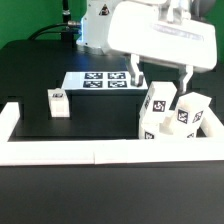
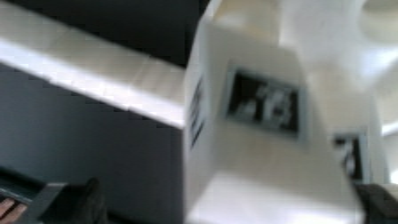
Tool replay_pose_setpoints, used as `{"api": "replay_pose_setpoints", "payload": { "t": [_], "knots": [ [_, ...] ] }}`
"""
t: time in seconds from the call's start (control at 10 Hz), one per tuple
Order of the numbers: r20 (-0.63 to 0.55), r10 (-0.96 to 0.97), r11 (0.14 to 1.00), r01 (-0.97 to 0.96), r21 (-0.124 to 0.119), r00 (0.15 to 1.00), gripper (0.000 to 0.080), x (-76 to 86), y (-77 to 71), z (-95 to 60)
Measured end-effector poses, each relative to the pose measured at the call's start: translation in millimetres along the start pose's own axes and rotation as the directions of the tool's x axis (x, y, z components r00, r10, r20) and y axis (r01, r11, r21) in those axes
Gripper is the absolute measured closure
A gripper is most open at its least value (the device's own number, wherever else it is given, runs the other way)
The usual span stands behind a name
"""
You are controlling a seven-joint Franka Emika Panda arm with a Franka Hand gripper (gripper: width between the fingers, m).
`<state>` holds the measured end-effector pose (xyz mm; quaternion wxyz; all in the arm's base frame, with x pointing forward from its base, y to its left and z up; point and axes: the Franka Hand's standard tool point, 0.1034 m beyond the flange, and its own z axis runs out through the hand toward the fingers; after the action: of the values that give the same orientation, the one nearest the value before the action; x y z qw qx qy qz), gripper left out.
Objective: Assemble stool
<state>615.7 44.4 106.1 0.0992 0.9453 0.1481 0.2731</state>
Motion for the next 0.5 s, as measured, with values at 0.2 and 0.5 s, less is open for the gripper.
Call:
{"api": "replay_pose_setpoints", "payload": {
  "t": [0.2, 0.5],
  "knots": [
    [0.027, 0.028, 0.997, -0.03, 0.064, 0.999, 0.0151, 14.2, 16.1, -20.3],
    [0.16, -0.067, 0.982, 0.037, 0.185, 0.985, 0.0151, 24.4, 51.5, -45.0]
  ]
}}
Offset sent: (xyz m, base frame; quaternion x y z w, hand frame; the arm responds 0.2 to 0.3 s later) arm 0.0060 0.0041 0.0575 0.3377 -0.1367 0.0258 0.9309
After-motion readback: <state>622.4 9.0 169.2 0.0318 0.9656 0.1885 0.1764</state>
